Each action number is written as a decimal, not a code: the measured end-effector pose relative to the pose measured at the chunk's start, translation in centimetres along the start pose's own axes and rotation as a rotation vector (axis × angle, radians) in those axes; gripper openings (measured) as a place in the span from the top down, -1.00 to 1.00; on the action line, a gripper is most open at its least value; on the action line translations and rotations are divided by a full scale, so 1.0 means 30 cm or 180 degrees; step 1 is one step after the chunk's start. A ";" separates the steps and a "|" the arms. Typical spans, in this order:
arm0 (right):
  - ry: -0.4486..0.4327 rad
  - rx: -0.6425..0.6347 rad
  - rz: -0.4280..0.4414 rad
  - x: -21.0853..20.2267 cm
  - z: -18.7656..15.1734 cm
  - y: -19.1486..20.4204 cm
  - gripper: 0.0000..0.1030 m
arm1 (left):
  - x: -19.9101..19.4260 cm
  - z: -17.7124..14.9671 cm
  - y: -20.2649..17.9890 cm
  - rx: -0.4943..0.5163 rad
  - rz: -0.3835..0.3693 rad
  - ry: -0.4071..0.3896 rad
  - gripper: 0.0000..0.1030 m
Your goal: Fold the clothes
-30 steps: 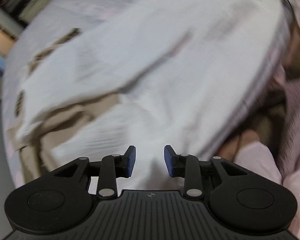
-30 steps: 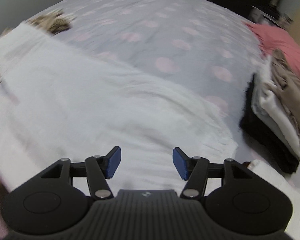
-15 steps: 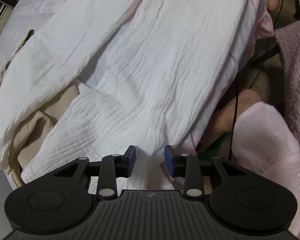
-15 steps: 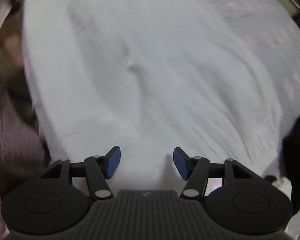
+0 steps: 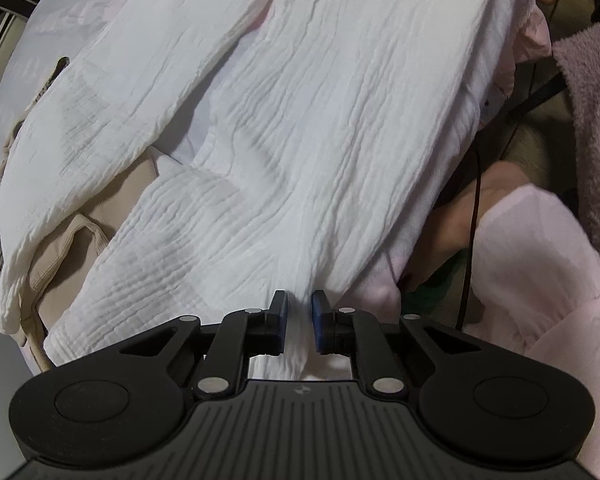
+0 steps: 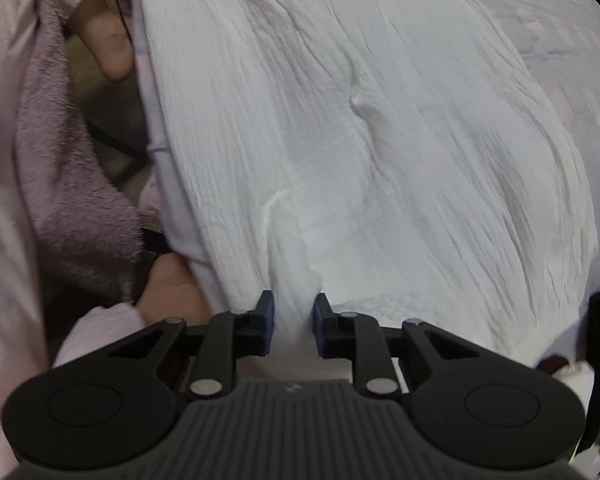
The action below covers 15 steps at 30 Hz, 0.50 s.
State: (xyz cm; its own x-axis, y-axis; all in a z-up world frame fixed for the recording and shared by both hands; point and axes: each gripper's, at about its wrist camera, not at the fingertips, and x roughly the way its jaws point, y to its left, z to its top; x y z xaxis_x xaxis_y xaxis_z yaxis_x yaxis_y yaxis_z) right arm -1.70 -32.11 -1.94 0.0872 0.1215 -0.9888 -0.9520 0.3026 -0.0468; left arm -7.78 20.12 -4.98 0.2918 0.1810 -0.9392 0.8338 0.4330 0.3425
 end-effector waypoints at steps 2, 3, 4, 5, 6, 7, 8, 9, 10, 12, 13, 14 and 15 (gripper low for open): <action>0.0031 0.0023 0.0114 -0.008 -0.027 0.035 0.58 | 0.004 -0.012 -0.008 0.0039 0.0053 0.0024 0.77; 0.0084 0.0016 0.0168 -0.007 -0.038 0.050 0.59 | 0.002 -0.020 -0.016 0.0071 0.0078 0.0026 0.75; 0.0124 -0.0009 0.0199 -0.003 -0.050 0.063 0.60 | 0.001 -0.028 -0.023 0.0106 0.0098 0.0030 0.69; 0.0161 -0.0036 0.0225 0.002 -0.063 0.075 0.60 | -0.001 -0.037 -0.031 0.0141 0.0118 0.0033 0.63; 0.0189 -0.0044 0.0240 0.004 -0.067 0.084 0.60 | -0.001 -0.042 -0.037 0.0167 0.0148 0.0037 0.62; 0.0200 -0.0048 0.0242 0.004 -0.071 0.087 0.60 | 0.000 -0.046 -0.042 0.0187 0.0183 0.0040 0.61; 0.0196 -0.0033 0.0236 0.006 -0.071 0.082 0.60 | 0.001 -0.049 -0.047 0.0206 0.0219 0.0043 0.61; 0.0191 -0.0015 0.0229 0.009 -0.071 0.076 0.60 | 0.002 -0.051 -0.053 0.0228 0.0258 0.0048 0.61; 0.0190 -0.0010 0.0227 0.009 -0.072 0.076 0.60 | 0.001 -0.051 -0.060 0.0259 0.0325 0.0037 0.60; 0.0191 -0.0008 0.0225 0.009 -0.074 0.078 0.60 | -0.004 -0.051 -0.077 0.0334 0.0493 -0.0009 0.59; 0.0197 -0.0023 0.0228 0.014 -0.072 0.079 0.60 | -0.011 -0.053 -0.080 0.0345 0.0576 -0.0054 0.51; 0.0202 -0.0042 0.0229 0.015 -0.072 0.081 0.60 | -0.022 -0.057 -0.079 0.0338 0.0659 -0.0115 0.30; 0.0206 -0.0043 0.0233 0.018 -0.065 0.087 0.60 | -0.033 -0.061 -0.079 0.0331 0.0741 -0.0176 0.15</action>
State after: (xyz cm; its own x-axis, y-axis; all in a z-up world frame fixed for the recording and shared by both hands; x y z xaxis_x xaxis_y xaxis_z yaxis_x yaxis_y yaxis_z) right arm -4.72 -33.08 -2.88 -0.0016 0.0813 -0.9967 -0.9590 0.2824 0.0246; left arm -10.90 20.54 -4.81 0.5043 0.2153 -0.8363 0.7841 0.2917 0.5479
